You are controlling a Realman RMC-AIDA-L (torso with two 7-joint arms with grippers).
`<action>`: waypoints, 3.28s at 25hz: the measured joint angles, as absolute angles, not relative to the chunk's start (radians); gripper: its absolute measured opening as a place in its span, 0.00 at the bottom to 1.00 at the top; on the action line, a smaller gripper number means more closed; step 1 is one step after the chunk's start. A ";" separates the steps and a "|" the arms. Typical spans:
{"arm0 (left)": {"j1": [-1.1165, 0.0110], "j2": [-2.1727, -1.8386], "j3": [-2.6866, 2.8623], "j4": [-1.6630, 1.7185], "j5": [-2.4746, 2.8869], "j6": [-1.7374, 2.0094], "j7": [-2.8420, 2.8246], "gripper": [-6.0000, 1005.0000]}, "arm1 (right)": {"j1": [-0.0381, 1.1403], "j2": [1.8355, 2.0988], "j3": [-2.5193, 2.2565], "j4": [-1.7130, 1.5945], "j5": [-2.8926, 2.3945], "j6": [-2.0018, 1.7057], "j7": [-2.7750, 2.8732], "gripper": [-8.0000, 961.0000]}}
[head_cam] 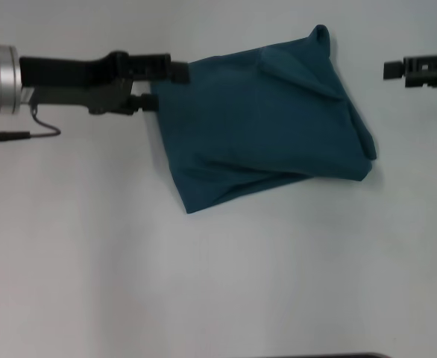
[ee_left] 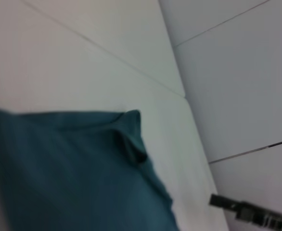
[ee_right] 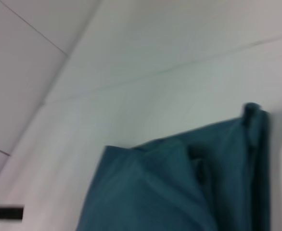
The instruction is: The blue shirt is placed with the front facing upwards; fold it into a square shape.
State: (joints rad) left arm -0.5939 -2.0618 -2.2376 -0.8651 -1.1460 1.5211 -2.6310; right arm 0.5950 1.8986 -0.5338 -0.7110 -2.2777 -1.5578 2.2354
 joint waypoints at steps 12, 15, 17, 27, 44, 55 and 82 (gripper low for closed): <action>-0.566 -2.076 -2.240 -0.745 -1.060 1.444 -2.634 0.94 | 0.692 1.865 -0.547 -0.851 -2.370 -1.643 2.471 0.81; -0.566 -2.079 -2.237 -0.745 -1.060 1.437 -2.634 0.94 | 0.691 1.865 -0.546 -0.854 -2.388 -1.646 2.477 0.80; -0.567 -2.080 -2.234 -0.745 -1.057 1.420 -2.640 0.94 | 0.688 1.864 -0.545 -0.854 -2.397 -1.646 2.477 0.80; -0.615 -2.112 -2.231 -0.693 -0.982 1.328 -2.678 0.94 | 0.682 1.864 -0.541 -0.856 -2.399 -1.646 2.477 0.80; -0.653 -2.159 -2.235 -0.706 -0.990 1.385 -2.683 0.94 | 0.683 1.864 -0.547 -0.848 -2.399 -1.641 2.470 0.80; -0.641 -2.143 -2.266 -0.735 -0.990 1.404 -2.676 0.85 | 0.683 1.865 -0.548 -0.845 -2.399 -1.638 2.468 0.79; -0.731 -2.144 -2.130 -0.606 -0.977 1.164 -2.688 0.80 | 0.681 1.865 -0.542 -0.845 -2.395 -1.637 2.468 0.79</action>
